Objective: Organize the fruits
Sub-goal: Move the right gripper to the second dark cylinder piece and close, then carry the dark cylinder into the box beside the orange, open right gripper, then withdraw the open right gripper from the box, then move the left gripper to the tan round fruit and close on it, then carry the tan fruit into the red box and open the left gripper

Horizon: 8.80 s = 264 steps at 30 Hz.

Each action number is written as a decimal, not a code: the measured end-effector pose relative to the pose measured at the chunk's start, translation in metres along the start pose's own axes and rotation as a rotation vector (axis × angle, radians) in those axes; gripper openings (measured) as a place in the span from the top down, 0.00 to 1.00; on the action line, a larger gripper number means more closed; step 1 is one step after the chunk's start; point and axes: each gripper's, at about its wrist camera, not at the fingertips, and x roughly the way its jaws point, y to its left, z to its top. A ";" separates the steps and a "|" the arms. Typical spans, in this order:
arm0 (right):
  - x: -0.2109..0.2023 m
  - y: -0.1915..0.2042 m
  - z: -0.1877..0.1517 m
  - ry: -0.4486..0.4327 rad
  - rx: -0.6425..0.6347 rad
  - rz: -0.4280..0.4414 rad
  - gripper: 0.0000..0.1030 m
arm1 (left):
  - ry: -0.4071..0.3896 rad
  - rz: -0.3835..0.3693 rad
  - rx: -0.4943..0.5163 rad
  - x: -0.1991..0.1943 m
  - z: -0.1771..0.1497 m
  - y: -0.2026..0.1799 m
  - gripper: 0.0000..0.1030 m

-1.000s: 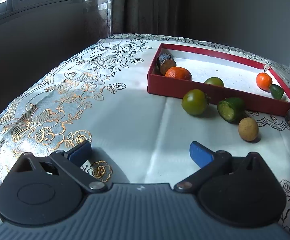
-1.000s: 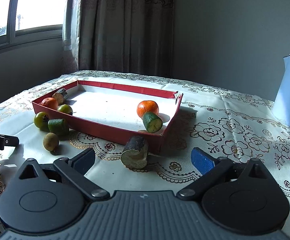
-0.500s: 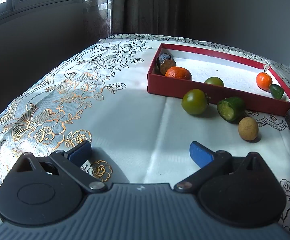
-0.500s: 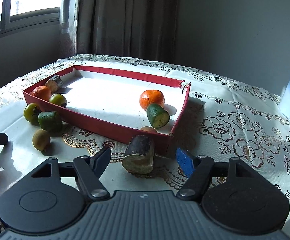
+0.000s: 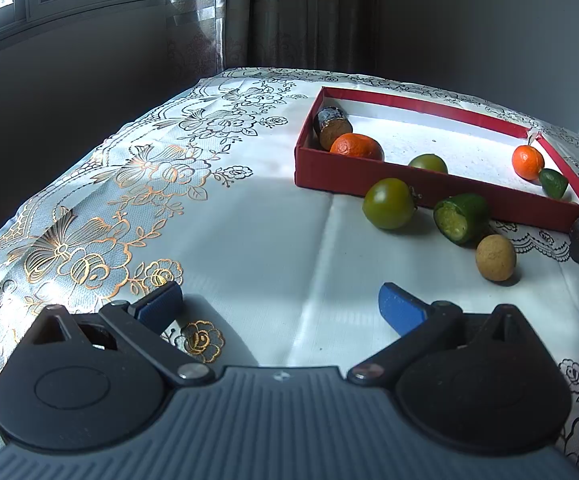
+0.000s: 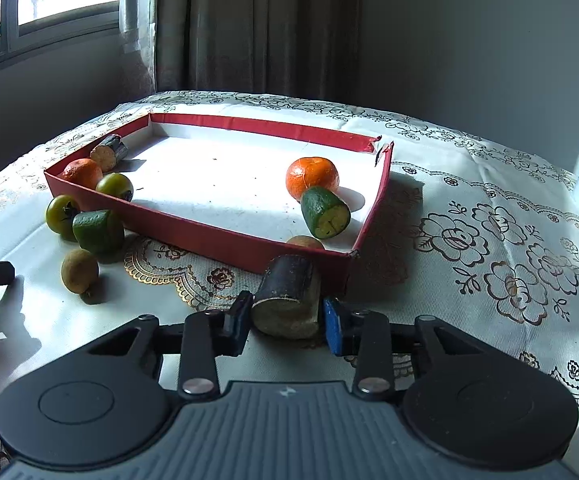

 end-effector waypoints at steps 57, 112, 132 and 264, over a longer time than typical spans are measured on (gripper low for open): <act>-0.015 0.000 0.054 -0.177 0.001 0.032 0.66 | -0.001 -0.001 0.000 0.000 0.000 0.001 0.00; -0.026 -0.004 0.018 -0.143 0.031 0.065 0.20 | -0.001 -0.001 -0.001 0.000 0.000 0.001 0.00; -0.017 -0.018 -0.022 0.046 0.057 -0.008 0.02 | -0.001 0.000 0.000 0.000 0.000 0.001 0.00; -0.016 -0.016 -0.020 0.048 0.061 -0.007 0.00 | -0.157 -0.074 0.111 0.023 0.070 -0.084 0.04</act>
